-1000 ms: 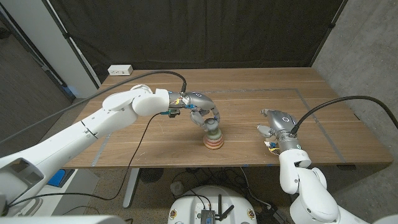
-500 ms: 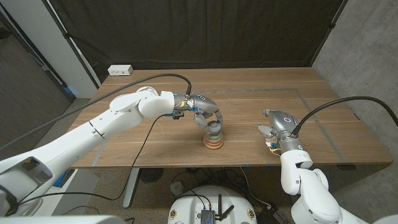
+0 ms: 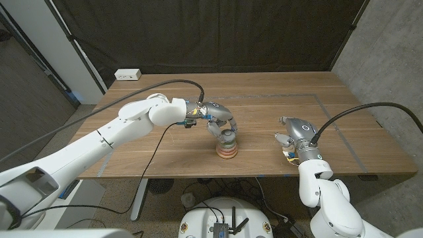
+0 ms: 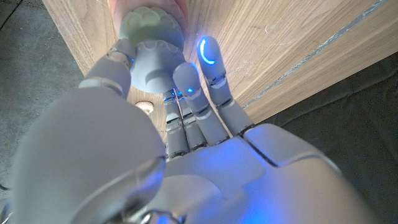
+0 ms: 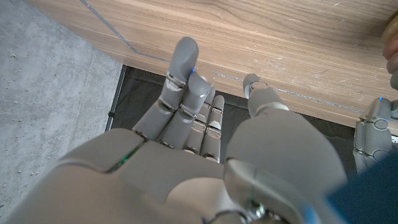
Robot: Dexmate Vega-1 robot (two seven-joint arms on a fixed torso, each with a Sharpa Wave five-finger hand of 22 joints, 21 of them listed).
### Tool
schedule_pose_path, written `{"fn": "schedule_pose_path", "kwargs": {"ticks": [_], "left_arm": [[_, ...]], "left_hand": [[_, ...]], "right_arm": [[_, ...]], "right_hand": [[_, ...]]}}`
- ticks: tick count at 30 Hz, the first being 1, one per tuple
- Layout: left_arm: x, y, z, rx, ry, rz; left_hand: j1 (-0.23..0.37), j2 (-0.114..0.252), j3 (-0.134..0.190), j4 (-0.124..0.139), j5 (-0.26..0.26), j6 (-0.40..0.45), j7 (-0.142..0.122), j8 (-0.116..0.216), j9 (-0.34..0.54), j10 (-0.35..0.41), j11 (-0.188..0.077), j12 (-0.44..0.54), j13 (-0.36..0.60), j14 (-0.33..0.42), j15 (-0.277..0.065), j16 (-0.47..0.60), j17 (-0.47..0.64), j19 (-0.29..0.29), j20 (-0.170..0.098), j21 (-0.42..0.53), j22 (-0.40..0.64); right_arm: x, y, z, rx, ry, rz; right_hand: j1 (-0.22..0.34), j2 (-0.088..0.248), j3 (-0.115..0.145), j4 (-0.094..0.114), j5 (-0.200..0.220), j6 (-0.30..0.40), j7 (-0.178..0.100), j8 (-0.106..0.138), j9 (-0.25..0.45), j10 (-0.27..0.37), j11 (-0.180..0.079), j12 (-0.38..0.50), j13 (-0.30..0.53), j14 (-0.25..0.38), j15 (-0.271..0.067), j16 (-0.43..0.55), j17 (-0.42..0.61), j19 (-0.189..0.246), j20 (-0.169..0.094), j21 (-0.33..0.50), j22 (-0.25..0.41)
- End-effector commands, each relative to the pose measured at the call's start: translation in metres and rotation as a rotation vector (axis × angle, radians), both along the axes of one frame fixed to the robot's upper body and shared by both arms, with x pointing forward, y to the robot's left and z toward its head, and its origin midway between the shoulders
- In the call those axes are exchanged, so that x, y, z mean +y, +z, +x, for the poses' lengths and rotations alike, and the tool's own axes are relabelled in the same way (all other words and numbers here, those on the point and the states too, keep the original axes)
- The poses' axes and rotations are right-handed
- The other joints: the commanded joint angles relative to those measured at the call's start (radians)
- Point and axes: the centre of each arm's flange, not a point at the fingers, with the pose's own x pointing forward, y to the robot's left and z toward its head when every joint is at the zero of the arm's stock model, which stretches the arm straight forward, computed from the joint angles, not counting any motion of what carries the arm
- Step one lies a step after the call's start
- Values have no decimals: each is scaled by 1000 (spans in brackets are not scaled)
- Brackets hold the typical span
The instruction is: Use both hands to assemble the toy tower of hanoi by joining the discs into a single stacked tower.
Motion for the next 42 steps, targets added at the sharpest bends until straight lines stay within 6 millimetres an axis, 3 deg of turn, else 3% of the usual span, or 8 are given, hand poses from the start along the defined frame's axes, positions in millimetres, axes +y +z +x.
{"fn": "schedule_pose_path", "kwargs": {"ticks": [1,27,42], "left_arm": [[3,-4,3,14,16,-8],[-1,-15,10,49,-6,-23],[2,-12,8,12,28,1]], "left_hand": [[20,16,14,11,2,12,2,6,6,100,-93,7,15,12,-4,-6,2,3,-92,6,2],[20,16,10,11,0,2,-6,2,7,90,-97,5,19,15,-3,-13,11,4,-92,6,2],[20,10,6,10,-2,-17,-10,-4,7,69,-95,-1,20,12,-3,-20,12,2,-92,5,2]], "right_arm": [[-2,1,1,0,2,0],[-4,1,0,2,-1,0],[-3,2,0,-4,3,-2]], "right_hand": [[1,4,7,2,6,8,2,-3,1,7,0,-3,3,9,-19,2,2,-5,-60,4,2],[-4,4,9,3,8,8,4,-4,1,6,-1,-3,4,8,-19,3,3,-5,-60,4,2],[-8,4,11,3,10,8,2,-4,1,9,2,-3,4,9,-19,5,4,-4,-60,4,1]]}}
